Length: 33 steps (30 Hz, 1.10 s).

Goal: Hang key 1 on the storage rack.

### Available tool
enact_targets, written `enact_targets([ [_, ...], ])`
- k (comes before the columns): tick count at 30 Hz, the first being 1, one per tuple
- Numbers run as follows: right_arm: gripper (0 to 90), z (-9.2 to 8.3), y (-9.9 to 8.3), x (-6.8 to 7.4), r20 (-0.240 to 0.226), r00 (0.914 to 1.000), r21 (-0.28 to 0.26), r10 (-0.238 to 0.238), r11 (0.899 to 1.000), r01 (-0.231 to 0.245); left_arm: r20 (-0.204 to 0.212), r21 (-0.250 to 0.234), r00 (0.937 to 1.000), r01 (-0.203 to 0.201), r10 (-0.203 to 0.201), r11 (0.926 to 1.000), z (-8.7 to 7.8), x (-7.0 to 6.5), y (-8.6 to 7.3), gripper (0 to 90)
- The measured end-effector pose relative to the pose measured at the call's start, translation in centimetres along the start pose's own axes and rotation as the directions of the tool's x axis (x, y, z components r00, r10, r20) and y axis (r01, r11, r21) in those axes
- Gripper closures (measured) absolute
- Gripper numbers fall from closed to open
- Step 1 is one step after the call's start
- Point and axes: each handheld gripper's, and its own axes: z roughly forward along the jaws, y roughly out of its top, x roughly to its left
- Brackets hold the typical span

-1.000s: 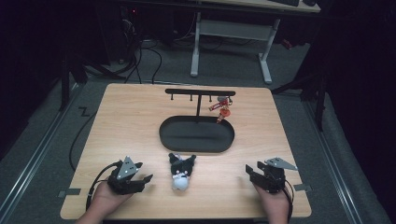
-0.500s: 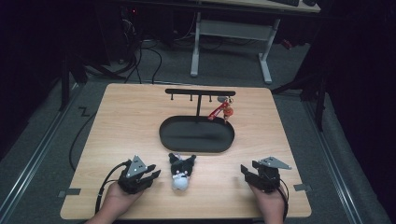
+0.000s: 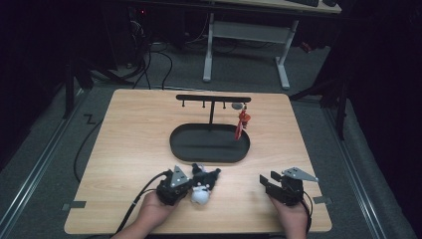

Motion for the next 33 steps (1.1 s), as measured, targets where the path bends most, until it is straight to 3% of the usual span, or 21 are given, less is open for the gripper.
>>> enact_targets([
  [5, 48.1, -0.6, -0.2, -0.8, 0.001, 0.9998, -0.008, 0.021, 1.000, -0.021, 0.076, 0.025, 0.9940, -0.081, 0.079, 0.9964, 2.0, -3.9, 1.6, 83.9],
  [10, 48.1, -0.8, -0.4, -1.4, -0.002, 0.9984, -0.019, 0.057, 0.998, -0.057, 0.123, 0.039, 0.9857, -0.122, 0.116, 0.9918, 3.2, -5.8, 2.6, 80.3],
  [13, 47.8, -0.9, -0.5, -1.6, 0.002, 0.9977, -0.025, 0.068, 0.997, -0.068, 0.144, 0.043, 0.9806, -0.140, 0.132, 0.9892, 3.6, -6.4, 3.1, 78.4],
  [15, 47.8, -0.8, -0.6, -1.7, 0.004, 0.9977, -0.024, 0.067, 0.997, -0.067, 0.151, 0.035, 0.9787, -0.145, 0.139, 0.9888, 3.3, -6.3, 3.0, 72.3],
  [16, 47.8, -0.8, -0.6, -1.7, 0.004, 0.9977, -0.024, 0.067, 0.997, -0.067, 0.155, 0.037, 0.9774, -0.151, 0.143, 0.9879, 3.0, -5.9, 2.8, 68.2],
  [19, 47.8, -0.7, -0.7, -1.7, 0.004, 0.9977, -0.016, 0.068, 0.998, -0.068, 0.095, 0.044, 0.9833, -0.160, 0.155, 0.9861, 1.7, -3.9, 1.9, 58.4],
  [22, 47.9, -0.6, -0.8, -1.6, 0.002, 0.9977, -0.009, 0.068, 0.998, -0.068, 0.031, 0.038, 0.9949, -0.097, 0.096, 0.9946, -0.4, -0.6, 0.8, 52.4],
  [25, 48.2, -0.7, -0.8, -1.4, 0.004, 0.9980, -0.009, 0.063, 0.998, -0.063, -0.040, 0.020, 0.9985, -0.038, 0.039, 0.9991, -2.8, 2.7, -0.4, 47.9],
  [27, 48.5, -0.6, -0.8, -1.2, 0.007, 0.9983, -0.007, 0.057, 0.998, -0.057, -0.095, 0.012, 0.9955, 0.009, -0.008, 0.9999, -4.8, 5.0, -1.6, 43.8],
  [30, 49.9, -0.5, -0.7, -0.9, 0.010, 0.9985, -0.001, 0.053, 0.999, -0.053, -0.158, -0.033, 0.9855, 0.058, -0.062, 0.9978, -6.9, 7.0, -3.4, 38.2],
  [33, 49.8, -0.2, -0.8, -0.7, 0.013, 0.9987, 0.006, 0.050, 0.999, -0.050, -0.212, -0.097, 0.9686, 0.111, -0.130, 0.9890, -7.9, 8.5, -6.8, 38.2],
])
